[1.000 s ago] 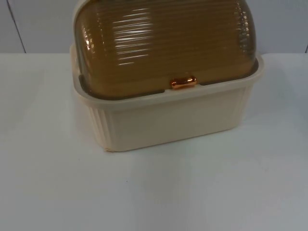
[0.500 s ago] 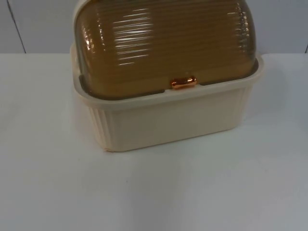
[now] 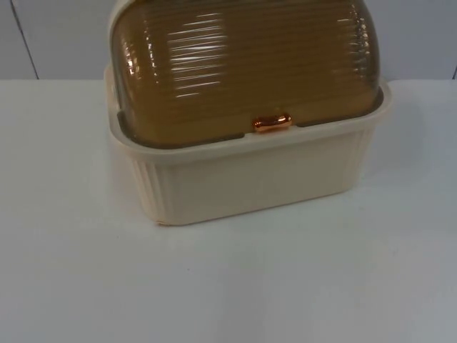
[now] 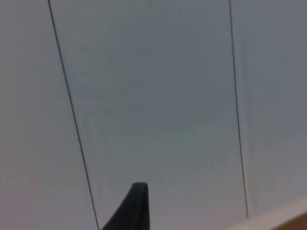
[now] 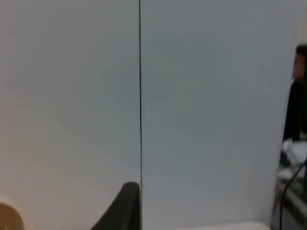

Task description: Open the box lid with the left hand, place the block into the box with the right hand, then close the box lid with the left hand.

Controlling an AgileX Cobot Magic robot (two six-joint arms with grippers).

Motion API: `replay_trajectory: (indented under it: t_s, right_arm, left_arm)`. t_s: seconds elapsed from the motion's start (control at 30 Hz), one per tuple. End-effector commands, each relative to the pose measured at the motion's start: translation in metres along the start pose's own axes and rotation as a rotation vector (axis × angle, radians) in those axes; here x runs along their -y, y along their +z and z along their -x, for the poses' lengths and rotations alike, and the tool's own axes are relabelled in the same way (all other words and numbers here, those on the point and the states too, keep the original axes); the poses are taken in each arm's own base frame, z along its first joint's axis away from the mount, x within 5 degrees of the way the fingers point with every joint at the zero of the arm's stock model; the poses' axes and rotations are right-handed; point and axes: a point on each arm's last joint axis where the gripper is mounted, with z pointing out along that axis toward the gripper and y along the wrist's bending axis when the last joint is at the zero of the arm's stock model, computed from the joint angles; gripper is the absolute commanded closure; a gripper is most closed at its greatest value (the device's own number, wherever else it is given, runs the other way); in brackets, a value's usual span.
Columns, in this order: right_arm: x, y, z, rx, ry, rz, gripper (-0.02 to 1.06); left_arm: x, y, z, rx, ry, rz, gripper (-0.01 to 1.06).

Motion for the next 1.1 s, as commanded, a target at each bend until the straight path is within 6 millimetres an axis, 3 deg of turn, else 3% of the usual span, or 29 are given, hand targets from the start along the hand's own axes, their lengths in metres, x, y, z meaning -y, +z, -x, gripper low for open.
replay_trajectory:
  t_s: [0.0, 0.23, 0.3, 0.57, 0.67, 0.73, 0.83, 0.87, 1.07]
  right_arm:
    - [0.004, -0.022, 0.006, 0.041, -0.029, 0.013, -0.01]
    - [0.015, -0.045, 0.013, 0.066, -0.053, 0.155, -0.01]
    - [0.017, -0.053, 0.015, 0.111, -0.047, 0.151, -0.01]
    - [0.018, -0.079, 0.030, 0.152, -0.058, 0.191, -0.01]
    - [0.019, -0.082, 0.030, 0.147, -0.058, 0.191, -0.01]
    - [0.018, -0.080, 0.028, 0.124, -0.061, 0.194, -0.01]
    - [0.015, -0.071, 0.011, -0.019, -0.053, 0.209, -0.01]
    - [0.015, -0.071, 0.011, -0.019, -0.053, 0.209, -0.01]
    - [0.004, -0.037, -0.048, -0.393, -0.001, 0.217, -0.01]
  left_arm:
    - [0.002, -0.020, 0.002, 0.051, 0.027, 0.004, 0.00]
    - [0.010, -0.070, 0.002, 0.052, 0.043, 0.020, 0.00]
    - [0.010, -0.074, 0.005, 0.071, 0.038, 0.030, 0.00]
    - [0.008, -0.118, 0.052, 0.223, 0.104, 0.121, 0.00]
    - [0.008, -0.124, 0.053, 0.202, 0.118, 0.138, 0.00]
    - [0.007, -0.123, 0.050, 0.171, 0.120, 0.138, 0.00]
    - [0.005, -0.109, 0.026, -0.007, 0.060, 0.101, 0.00]
    - [0.005, -0.109, 0.026, -0.007, 0.060, 0.101, 0.00]
    - [0.000, -0.078, -0.038, -0.376, -0.035, 0.116, 0.00]
